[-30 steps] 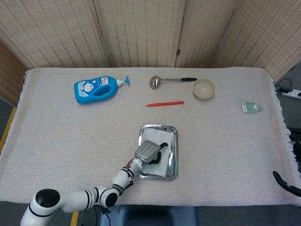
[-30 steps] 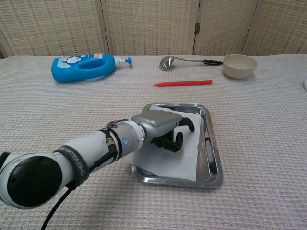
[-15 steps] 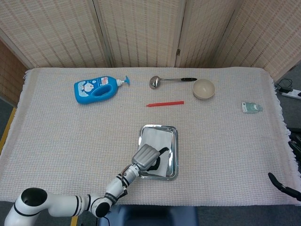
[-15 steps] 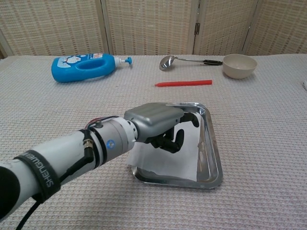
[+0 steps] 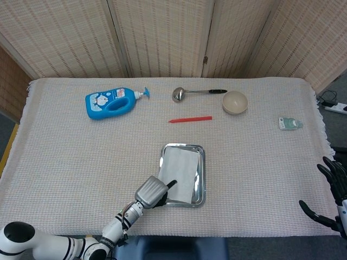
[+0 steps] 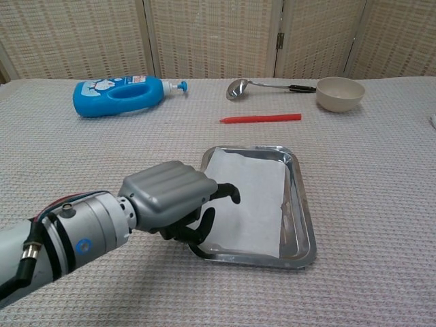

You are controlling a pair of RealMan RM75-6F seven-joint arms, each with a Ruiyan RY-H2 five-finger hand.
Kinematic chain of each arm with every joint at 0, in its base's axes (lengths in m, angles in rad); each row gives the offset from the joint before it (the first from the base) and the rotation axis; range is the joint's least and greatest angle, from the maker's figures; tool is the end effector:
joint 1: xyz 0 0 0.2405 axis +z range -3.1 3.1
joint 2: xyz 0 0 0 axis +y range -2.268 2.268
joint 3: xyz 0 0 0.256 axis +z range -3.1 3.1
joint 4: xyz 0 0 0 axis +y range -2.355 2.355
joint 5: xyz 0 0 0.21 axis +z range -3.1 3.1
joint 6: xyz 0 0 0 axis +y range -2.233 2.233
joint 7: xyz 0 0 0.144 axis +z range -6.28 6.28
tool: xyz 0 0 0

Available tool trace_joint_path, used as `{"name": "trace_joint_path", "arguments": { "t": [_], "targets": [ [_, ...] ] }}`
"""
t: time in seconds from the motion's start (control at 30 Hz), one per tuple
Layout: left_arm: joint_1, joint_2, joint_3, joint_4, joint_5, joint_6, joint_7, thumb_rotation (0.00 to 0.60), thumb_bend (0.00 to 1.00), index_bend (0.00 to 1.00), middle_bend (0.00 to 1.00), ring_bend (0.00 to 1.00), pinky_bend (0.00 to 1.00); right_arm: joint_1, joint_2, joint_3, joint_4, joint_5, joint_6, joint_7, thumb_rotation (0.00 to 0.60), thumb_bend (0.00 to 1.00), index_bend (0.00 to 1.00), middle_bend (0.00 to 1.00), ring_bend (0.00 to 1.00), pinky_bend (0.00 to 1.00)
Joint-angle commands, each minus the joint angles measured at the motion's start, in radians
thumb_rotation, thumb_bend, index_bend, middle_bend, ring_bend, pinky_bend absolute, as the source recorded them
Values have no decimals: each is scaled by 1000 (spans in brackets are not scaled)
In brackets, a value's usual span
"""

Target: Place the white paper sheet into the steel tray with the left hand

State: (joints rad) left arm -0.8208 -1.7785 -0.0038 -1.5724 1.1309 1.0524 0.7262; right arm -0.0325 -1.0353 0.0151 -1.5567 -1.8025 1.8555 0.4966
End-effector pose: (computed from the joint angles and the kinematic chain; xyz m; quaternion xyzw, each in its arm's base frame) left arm -0.0829 0.2566 -0.0981 -0.8468 -0.2493 -0.3334 0.3310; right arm -0.2849 -0.1279 0.2117 0.5413 -0.3724 0.6008 0.4552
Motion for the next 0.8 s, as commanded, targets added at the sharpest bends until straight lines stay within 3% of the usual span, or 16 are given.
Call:
{"name": "trace_joint_path", "arguments": {
  "t": [0.03,0.43,0.8],
  "targets": [
    [7,13,6,-2,13,1,-1,361,851,243,1000,1000,1000,3,1,-3,0,-1,-4,7,600,325,0,0,0,0],
    [57,81,53,-59,77,27,-7,360,852,276,1000,1000,1000,19,-13,-10,-6,-11,-29,-32,600,325,0,0,1,0],
    [90,93,71,-30,117,9,-59,357,852,289,1000,1000,1000,26,-23,-20,-2,-35,-21,-36,600,325,0,0,8,0]
  ]
}}
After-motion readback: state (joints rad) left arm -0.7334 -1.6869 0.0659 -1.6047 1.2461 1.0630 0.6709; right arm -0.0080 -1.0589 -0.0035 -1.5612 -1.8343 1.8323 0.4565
